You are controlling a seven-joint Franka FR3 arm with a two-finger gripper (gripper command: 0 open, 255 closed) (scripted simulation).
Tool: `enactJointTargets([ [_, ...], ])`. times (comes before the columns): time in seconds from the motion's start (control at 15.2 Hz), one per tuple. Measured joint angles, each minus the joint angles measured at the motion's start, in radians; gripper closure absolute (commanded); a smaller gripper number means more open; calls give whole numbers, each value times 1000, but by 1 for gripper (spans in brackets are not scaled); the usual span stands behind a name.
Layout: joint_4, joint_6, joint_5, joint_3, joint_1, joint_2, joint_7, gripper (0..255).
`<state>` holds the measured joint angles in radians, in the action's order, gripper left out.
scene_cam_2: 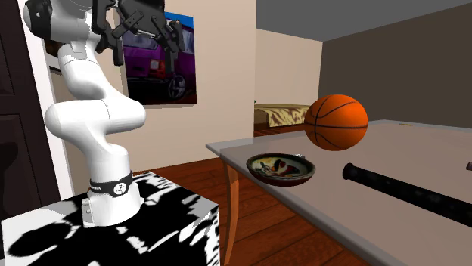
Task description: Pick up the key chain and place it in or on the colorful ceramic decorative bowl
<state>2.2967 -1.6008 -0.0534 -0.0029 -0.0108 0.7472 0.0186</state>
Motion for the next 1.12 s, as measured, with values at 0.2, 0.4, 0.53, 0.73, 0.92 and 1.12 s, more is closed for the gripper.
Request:
enactJointTargets([
  [0.2, 9, -28, 8, 11, 14, -19, -5, 0],
  [0.4, 18, -96, 29, 41, 47, -77, -8, 0],
  [0.53, 24, -139, 42, 63, 70, -113, -12, 0],
  [0.73, 24, -206, 58, 93, 102, -179, -23, 0],
  [0.92, 23, -270, 68, 117, 131, -241, -40, 0],
  [1.12, 12, -324, 81, 156, 165, -303, -41, 0],
])
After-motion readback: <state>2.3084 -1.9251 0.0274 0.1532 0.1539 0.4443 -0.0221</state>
